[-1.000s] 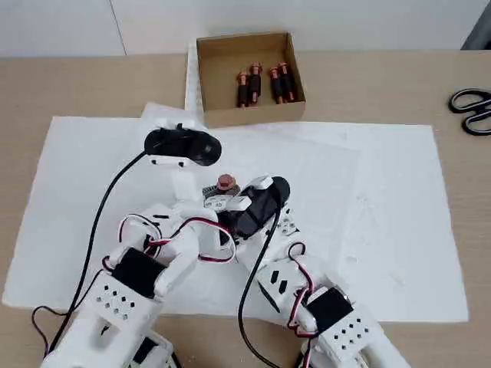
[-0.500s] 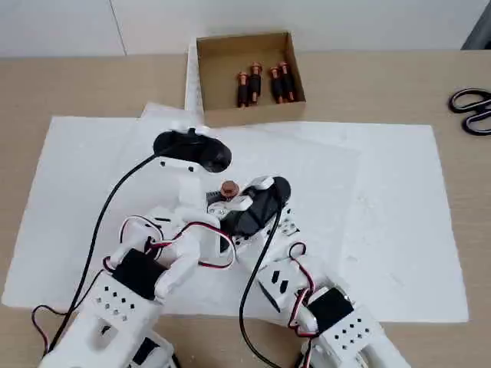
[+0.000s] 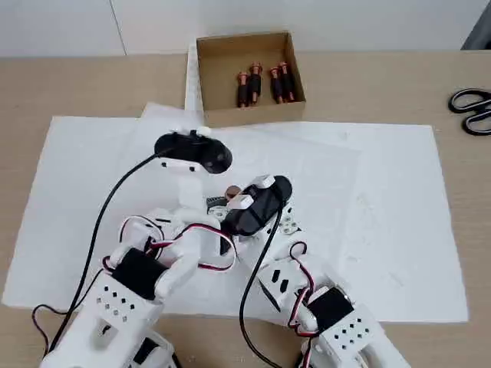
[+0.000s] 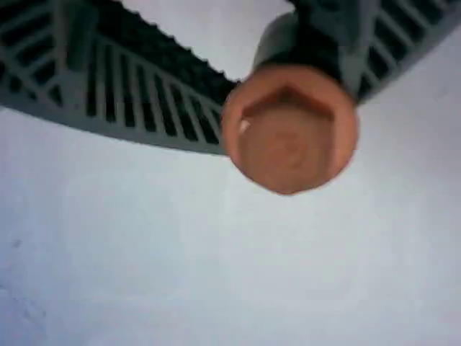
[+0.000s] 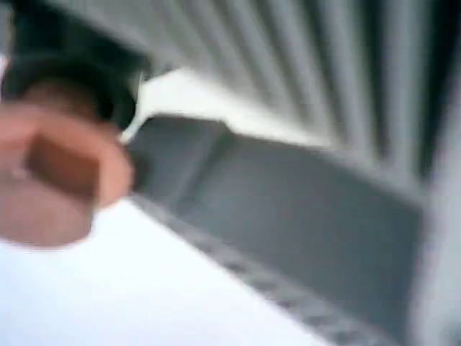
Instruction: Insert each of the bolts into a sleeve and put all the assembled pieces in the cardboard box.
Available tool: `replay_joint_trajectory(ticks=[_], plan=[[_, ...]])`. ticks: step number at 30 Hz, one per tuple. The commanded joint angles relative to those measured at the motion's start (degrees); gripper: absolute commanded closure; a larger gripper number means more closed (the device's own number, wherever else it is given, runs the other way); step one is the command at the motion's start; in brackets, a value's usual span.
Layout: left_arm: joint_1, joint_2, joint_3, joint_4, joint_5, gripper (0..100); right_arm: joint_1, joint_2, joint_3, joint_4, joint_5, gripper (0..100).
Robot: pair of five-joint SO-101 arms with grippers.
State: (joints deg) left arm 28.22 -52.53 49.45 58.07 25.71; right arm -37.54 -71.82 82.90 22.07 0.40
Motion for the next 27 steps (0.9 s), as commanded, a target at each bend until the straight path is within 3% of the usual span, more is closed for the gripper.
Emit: replay_joint_trajectory(ticks=[1,22,27], plan=[[-0.3,-0.7,-4.8,0.1,0.3,77,-0.3,-1.0,0.3,-1.2,0.8,99.5],[-5.2,-0.8,-7.3,0.9,1.1,77,-0.3,-1.0,0.4,-1.3,0.8,99.5],[-12.6,-0.7,-5.8,1.0,1.1,77,-0.1,-1.0,0.4,-1.0,0.8,99.5]])
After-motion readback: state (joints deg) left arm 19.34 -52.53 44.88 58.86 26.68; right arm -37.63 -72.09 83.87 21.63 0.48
